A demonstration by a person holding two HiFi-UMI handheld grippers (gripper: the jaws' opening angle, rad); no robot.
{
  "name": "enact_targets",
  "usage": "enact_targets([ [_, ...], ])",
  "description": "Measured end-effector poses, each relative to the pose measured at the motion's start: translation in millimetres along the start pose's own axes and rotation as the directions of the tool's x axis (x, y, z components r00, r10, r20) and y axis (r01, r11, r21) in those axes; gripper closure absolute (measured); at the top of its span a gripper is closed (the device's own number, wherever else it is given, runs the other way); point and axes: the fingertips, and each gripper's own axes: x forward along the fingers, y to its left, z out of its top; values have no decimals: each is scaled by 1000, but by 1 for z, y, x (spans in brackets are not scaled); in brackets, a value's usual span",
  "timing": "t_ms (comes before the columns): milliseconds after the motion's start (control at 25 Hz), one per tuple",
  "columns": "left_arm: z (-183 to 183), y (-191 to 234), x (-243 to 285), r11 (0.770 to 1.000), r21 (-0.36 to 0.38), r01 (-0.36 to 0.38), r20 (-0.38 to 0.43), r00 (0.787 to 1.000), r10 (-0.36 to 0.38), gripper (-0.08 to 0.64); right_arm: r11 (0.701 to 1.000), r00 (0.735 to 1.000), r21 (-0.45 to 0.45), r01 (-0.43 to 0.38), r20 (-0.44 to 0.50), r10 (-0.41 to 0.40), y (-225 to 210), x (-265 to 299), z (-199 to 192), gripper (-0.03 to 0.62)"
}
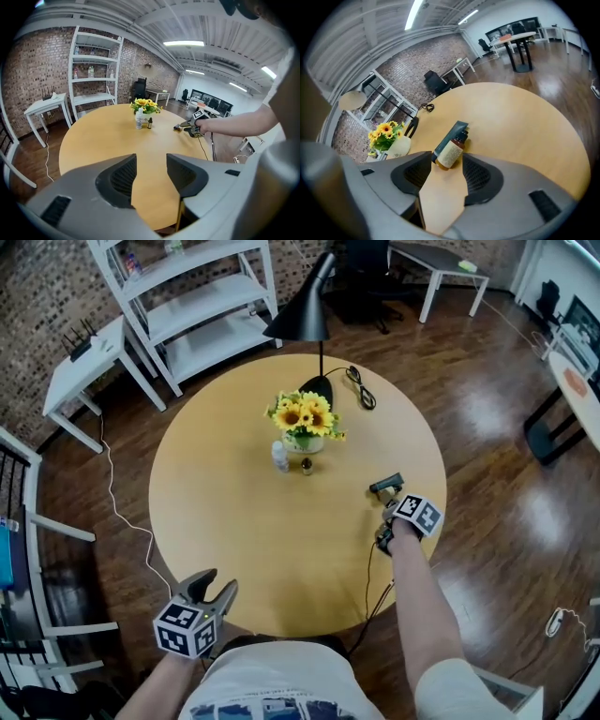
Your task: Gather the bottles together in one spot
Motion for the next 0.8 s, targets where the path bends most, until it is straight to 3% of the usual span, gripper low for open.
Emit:
enact_targets([
  [200,-4,1,2,1000,-16,1,-14,1000,-1,379,996,999,70,51,-23,-49,-11,15,5,365],
  [400,-11,4,-2,1000,-22,-2,-21,1000,2,379,997,997,36,69,-23,-68,-9,17,7,363],
  [600,-18,8,-2,999,-37,1,-28,1000,-2,379,998,998,-1,63,-3,-63,-5,11,9,446],
  [800,-17,7,6,999,-26,21,-28,999,-22,379,995,998,-82,53,-40,-57,-11,-1,-2,457],
])
